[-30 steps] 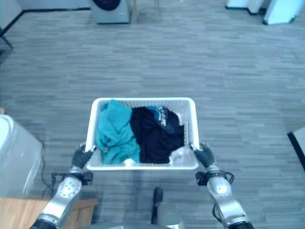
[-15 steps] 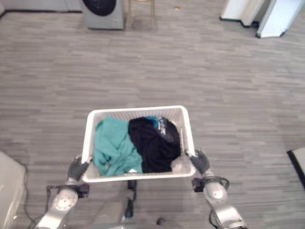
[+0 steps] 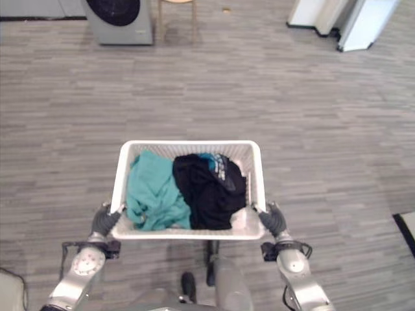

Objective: Grab the laundry basket,head to the washer,open it,put in the laundry and shut it.

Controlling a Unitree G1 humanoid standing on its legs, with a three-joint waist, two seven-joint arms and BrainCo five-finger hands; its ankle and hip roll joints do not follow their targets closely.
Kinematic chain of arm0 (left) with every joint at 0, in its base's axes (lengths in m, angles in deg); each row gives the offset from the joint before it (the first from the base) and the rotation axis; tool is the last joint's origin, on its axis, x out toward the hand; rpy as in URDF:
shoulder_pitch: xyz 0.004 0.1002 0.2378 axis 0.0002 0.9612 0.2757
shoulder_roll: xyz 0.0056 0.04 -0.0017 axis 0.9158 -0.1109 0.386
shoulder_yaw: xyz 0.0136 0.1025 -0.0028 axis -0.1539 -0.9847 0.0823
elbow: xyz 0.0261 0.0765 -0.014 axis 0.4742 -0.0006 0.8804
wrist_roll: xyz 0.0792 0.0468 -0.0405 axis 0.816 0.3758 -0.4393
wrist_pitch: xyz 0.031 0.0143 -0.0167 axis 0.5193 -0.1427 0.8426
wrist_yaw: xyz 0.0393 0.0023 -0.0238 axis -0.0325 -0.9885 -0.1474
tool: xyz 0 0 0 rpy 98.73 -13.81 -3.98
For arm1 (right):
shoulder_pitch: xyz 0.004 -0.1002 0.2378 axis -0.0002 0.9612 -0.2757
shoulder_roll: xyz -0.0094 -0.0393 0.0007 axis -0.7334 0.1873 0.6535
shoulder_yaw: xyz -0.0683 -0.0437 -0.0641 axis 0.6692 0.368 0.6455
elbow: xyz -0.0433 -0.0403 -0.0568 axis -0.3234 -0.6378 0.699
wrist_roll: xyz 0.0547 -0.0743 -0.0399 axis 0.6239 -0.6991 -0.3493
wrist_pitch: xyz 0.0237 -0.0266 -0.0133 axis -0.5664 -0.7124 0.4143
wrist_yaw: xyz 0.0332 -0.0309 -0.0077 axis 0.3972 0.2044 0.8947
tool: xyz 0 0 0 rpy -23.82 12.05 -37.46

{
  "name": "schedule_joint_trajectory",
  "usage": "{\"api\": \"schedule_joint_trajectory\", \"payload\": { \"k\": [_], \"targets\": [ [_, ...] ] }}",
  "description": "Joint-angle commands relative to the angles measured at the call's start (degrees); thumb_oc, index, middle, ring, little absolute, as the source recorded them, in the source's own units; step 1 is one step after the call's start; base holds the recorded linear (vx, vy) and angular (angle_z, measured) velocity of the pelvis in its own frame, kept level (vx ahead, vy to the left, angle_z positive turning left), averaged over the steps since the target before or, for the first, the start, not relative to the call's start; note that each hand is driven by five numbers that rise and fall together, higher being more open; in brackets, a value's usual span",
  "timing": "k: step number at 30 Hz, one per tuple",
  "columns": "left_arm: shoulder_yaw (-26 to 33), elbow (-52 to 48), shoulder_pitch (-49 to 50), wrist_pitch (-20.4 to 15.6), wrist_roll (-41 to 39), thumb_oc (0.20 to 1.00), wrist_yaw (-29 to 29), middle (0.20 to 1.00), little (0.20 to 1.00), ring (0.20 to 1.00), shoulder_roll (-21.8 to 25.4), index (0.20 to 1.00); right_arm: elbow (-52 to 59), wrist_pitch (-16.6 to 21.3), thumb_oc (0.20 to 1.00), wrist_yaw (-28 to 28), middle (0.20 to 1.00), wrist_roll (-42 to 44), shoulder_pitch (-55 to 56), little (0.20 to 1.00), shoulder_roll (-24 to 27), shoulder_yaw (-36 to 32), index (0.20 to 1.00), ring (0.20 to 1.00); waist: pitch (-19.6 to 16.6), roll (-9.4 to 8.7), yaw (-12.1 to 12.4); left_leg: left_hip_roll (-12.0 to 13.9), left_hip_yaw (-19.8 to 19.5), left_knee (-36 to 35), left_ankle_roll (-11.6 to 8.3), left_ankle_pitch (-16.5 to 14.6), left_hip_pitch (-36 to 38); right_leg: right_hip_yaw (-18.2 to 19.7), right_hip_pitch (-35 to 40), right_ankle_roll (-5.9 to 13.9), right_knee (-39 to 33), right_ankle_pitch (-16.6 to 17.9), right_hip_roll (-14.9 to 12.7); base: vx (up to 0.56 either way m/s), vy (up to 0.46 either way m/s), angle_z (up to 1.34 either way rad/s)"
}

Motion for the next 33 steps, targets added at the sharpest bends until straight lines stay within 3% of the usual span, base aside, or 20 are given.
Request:
{"api": "schedule_joint_trajectory", "payload": {
  "k": [1, 3, 4, 5, 6, 8, 10, 11, 12, 13, 14, 18, 21, 22, 25, 27, 29, 31, 33],
  "targets": [
    [0.72, -7.90, 0.90, -5.80, -0.99, 0.200, -1.82, 0.200, 0.200, 0.200, 0.91, 0.200, 5.70, 8.73, 0.200, 2.67, 0.200, 5.52, -6.42, 0.200, -2.16, -2.35, 0.200, 0.200, -2.92, -1.27, 1.20, 5.55, -10.37, -0.93, -5.85, -1.33, 5.98, 1.39, 9.15, 2.18, -1.12, 6.15, -1.11, 0.44, -0.154, 0.40],
    [0.48, -7.73, 1.18, -5.94, -1.64, 0.200, -1.97, 0.200, 0.200, 0.200, 0.11, 0.200, 5.29, 8.71, 0.200, 2.68, 0.200, 5.67, -5.94, 0.200, -2.12, -2.85, 0.200, 0.200, -3.31, -0.84, 0.94, 6.16, -10.47, 2.74, -6.98, -0.54, 5.20, 1.46, 10.17, 1.50, -0.90, 6.45, -1.01, 0.33, -0.145, 0.57],
    [0.52, -7.71, 1.55, -5.91, -2.76, 0.200, -2.46, 0.200, 0.200, 0.200, -0.30, 0.200, 4.88, 8.99, 0.200, 2.56, 0.200, 6.52, -6.49, 0.200, -1.63, -2.97, 0.200, 0.200, -3.61, -0.52, 1.05, 7.58, -9.71, 10.45, -9.10, 3.21, 2.93, 0.64, 12.56, 0.50, -1.88, 6.12, -0.86, 0.33, -0.170, 0.75],
    [0.67, -7.85, 1.93, -5.87, -3.50, 0.200, -2.53, 0.200, 0.200, 0.200, -0.60, 0.200, 4.91, 9.14, 0.200, 2.51, 0.200, 6.87, -6.57, 0.200, -1.25, -2.90, 0.200, 0.200, -3.61, -0.67, 1.19, 8.70, -9.00, 15.01, -9.61, 5.31, 0.88, 0.62, 14.04, -0.36, -2.40, 5.55, -0.80, 0.45, -0.235, 0.54],
    [0.95, -7.99, 2.38, -5.95, -4.07, 0.200, -2.93, 0.200, 0.200, 0.200, -0.52, 0.200, 4.62, 8.96, 0.200, 2.32, 0.200, 7.09, -6.66, 0.200, -0.86, -3.01, 0.200, 0.200, -3.65, -0.88, 1.47, 9.71, -7.98, 18.67, -9.56, 6.85, -0.65, 0.25, 15.57, -1.00, -2.92, 4.83, -0.59, 0.33, -0.172, 0.07],
    [1.00, -7.86, 2.62, -5.67, -4.60, 0.200, -3.06, 0.200, 0.200, 0.200, -0.44, 0.200, 4.25, 8.31, 0.200, 1.95, 0.200, 6.88, -7.18, 0.200, -0.33, -3.11, 0.200, 0.200, -3.45, -1.69, 2.11, 10.12, -5.60, 22.41, -8.70, 6.14, -3.87, 0.00, 17.96, -1.64, -3.43, 3.48, -1.07, 0.31, -0.139, -0.01],
    [0.87, -7.70, 2.47, -5.36, -4.79, 0.200, -2.99, 0.200, 0.200, 0.200, -0.55, 0.200, 4.17, 8.16, 0.200, 1.86, 0.200, 6.88, -7.21, 0.200, -0.16, -3.16, 0.200, 0.200, -3.33, -2.08, 2.65, 9.54, -4.51, 21.82, -7.99, 4.49, -6.23, -0.04, 19.07, -1.54, -3.54, 2.78, -1.41, 0.27, -0.043, 0.24],
    [0.66, -7.76, 2.48, -5.01, -4.27, 0.200, -3.38, 0.200, 0.200, 0.200, -0.44, 0.200, 4.31, 8.03, 0.200, 1.83, 0.200, 6.77, -7.27, 0.200, 0.01, -3.59, 0.200, 0.200, -3.46, -2.37, 3.35, 8.21, -3.35, 16.39, -6.75, 1.60, -8.71, -0.13, 20.71, -0.92, -4.19, 1.79, -1.74, 0.22, 0.004, -0.04],
    [0.62, -7.77, 2.51, -4.99, -4.26, 0.200, -3.37, 0.200, 0.200, 0.200, -0.44, 0.200, 4.31, 8.03, 0.200, 1.83, 0.200, 6.76, -7.22, 0.200, 0.02, -3.61, 0.200, 0.200, -3.43, -2.40, 3.37, 8.09, -3.32, 16.12, -6.67, 1.55, -8.42, -0.13, 20.90, -0.83, -4.25, 1.68, -1.84, 0.42, 0.033, -0.28],
    [0.37, -8.34, 2.34, -4.98, -3.65, 0.200, -3.49, 0.200, 0.200, 0.200, -0.09, 0.200, 3.70, 7.95, 0.200, 1.24, 0.200, 6.92, -7.16, 0.200, 0.05, -3.85, 0.200, 0.200, -3.38, -1.67, 4.07, 7.30, -2.08, 8.04, -7.14, 5.17, -11.67, -0.20, 23.42, -0.47, -5.04, 0.80, -0.96, 0.30, 0.049, -0.14],
    [0.52, -8.44, 2.39, -4.94, -3.25, 0.200, -3.19, 0.200, 0.200, 0.200, -0.03, 0.200, 3.06, 8.05, 0.200, 1.04, 0.200, 6.65, -7.34, 0.200, -0.04, -3.50, 0.200, 0.200, -3.15, -1.30, 4.70, 7.04, -1.68, 4.79, -7.67, 7.69, -12.44, -0.18, 24.16, -0.42, -5.11, 0.40, -0.54, 0.41, 0.091, -0.10],
    [0.48, -9.00, 2.98, -5.04, -2.50, 0.200, -3.84, 0.200, 0.200, 0.200, -0.15, 0.200, 3.10, 7.73, 0.200, 1.44, 0.200, 5.50, -7.63, 0.200, -0.69, -3.44, 0.200, 0.200, -3.78, -0.84, 5.37, 6.07, -4.89, 3.88, -6.79, 6.68, -10.32, 0.89, 25.14, -0.15, -1.81, -1.92, -0.13, 0.27, 0.103, -0.43],
    [0.39, -9.12, 3.04, -4.90, -1.97, 0.200, -4.12, 0.200, 0.200, 0.200, 0.56, 0.200, 3.36, 7.86, 0.200, 2.36, 0.200, 5.27, -8.18, 0.200, -1.19, -3.13, 0.200, 0.200, -4.54, -0.93, 5.49, 5.28, -5.28, 2.41, -4.51, 4.52, -6.71, 2.15, 22.74, 1.27, 8.71, -2.01, -0.33, 0.28, 0.108, -0.60],
    [0.59, -9.15, 2.54, -4.74, -1.39, 0.200, -3.85, 0.200, 0.200, 0.200, 1.53, 0.200, 3.55, 7.75, 0.200, 2.78, 0.200, 5.13, -8.95, 0.200, -1.38, -2.47, 0.200, 0.200, -4.44, -1.13, 5.15, 5.35, -5.07, 1.70, -3.65, 3.41, -4.60, 2.42, 19.74, 2.91, 14.06, 0.18, -0.41, 0.24, 0.065, -0.40],
    [1.03, -9.00, 2.40, -4.78, -1.28, 0.200, -3.19, 0.200, 0.200, 0.200, 2.07, 0.200, 3.54, 7.63, 0.200, 3.17, 0.200, 5.14, -9.71, 0.200, -1.84, -1.93, 0.200, 0.200, -4.27, -0.89, 4.96, 5.66, -3.95, 0.37, -3.01, 2.28, -2.06, 0.96, 15.32, 3.71, 16.91, 2.12, -1.26, 0.24, 0.021, -0.22],
    [1.56, -9.22, 2.72, -4.73, -1.97, 0.200, -2.67, 0.200, 0.200, 0.200, 2.02, 0.200, 3.56, 7.60, 0.200, 3.37, 0.200, 6.17, -10.50, 0.200, -2.32, -1.71, 0.200, 0.200, -4.17, -0.07, 4.43, 6.55, -2.89, -1.89, -3.38, 1.30, 1.33, -3.94, 11.55, 3.05, 12.26, 1.84, -2.71, 0.33, -0.024, -0.48],
    [1.80, -9.07, 2.78, -4.78, -2.16, 0.200, -2.72, 0.200, 0.200, 0.200, 1.96, 0.200, 3.56, 7.52, 0.200, 3.37, 0.200, 6.42, -10.46, 0.200, -2.31, -1.80, 0.200, 0.200, -4.15, -0.04, 4.27, 6.64, -2.84, -2.29, -3.51, 0.80, 2.33, -4.66, 10.86, 2.91, 10.05, 1.87, -3.02, 0.28, -0.062, -0.42],
    [3.06, -7.95, 2.95, -4.94, -2.20, 0.200, -2.36, 0.200, 0.200, 0.200, 1.12, 0.200, 3.37, 7.41, 0.200, 3.25, 0.200, 6.72, -9.79, 0.200, -2.47, -2.54, 0.200, 0.200, -3.47, 0.10, 3.27, 7.36, -4.12, -3.40, -5.02, -1.39, 6.83, -5.32, 6.95, 3.87, 0.43, 5.22, -4.53, 0.58, -0.174, 0.02],
    [3.36, -7.60, 2.71, -5.08, -2.03, 0.200, -2.33, 0.200, 0.200, 0.200, 1.05, 0.200, 3.62, 7.54, 0.200, 3.31, 0.200, 6.77, -9.53, 0.200, -2.60, -2.82, 0.200, 0.200, -3.36, 0.25, 2.97, 7.90, -4.67, -3.75, -5.55, -2.20, 8.07, -5.15, 6.53, 4.47, -1.42, 6.06, -5.16, 0.37, -0.164, 0.14]
  ]
}}
